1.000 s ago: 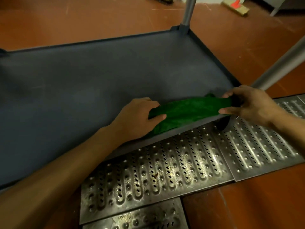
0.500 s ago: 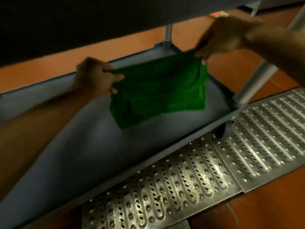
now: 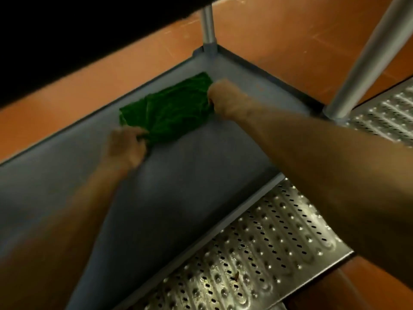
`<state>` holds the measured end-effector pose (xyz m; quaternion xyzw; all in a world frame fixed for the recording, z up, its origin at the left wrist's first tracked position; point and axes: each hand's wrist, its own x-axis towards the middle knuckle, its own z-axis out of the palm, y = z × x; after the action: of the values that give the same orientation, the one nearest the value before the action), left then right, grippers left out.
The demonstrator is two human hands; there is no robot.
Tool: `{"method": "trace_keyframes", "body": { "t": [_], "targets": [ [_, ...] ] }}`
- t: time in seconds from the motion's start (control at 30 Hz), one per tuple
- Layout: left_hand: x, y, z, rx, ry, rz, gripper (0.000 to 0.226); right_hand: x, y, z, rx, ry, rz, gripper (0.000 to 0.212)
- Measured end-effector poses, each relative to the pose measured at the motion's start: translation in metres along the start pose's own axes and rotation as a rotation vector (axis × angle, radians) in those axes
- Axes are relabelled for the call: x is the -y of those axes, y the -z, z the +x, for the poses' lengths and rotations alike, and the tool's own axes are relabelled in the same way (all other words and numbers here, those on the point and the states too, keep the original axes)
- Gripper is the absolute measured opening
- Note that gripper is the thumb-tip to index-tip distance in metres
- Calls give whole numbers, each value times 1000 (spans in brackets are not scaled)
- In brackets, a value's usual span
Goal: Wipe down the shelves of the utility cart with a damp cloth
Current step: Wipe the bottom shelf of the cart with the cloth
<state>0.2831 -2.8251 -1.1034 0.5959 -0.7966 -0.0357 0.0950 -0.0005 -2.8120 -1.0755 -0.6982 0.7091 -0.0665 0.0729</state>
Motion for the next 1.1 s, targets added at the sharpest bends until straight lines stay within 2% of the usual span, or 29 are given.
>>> {"method": "trace_keyframes", "body": {
  "t": [0.07, 0.23, 0.33, 0.47, 0.67, 1.1],
  "targets": [
    [-33, 10, -32, 5, -33, 4, 33, 0, -3, -7, 18, -23, 31, 30],
    [-21, 7, -26, -40, -33, 40, 25, -23, 13, -32, 72, -11, 68, 46],
    [-17, 6, -36, -34, -111, 60, 23, -26, 16, -52, 151, 10, 47, 55],
    [-6, 4, -53, -36, -163, 7, 29, -20, 12, -77, 204, 26, 34, 50],
    [-5, 9, -81, 0, -209, -49, 21, -12, 13, -96, 258, 28, 28, 43],
    [-12, 18, -137, 15, -185, -120, 23, -6, 12, -146, 302, 54, 49, 46]
  ]
}}
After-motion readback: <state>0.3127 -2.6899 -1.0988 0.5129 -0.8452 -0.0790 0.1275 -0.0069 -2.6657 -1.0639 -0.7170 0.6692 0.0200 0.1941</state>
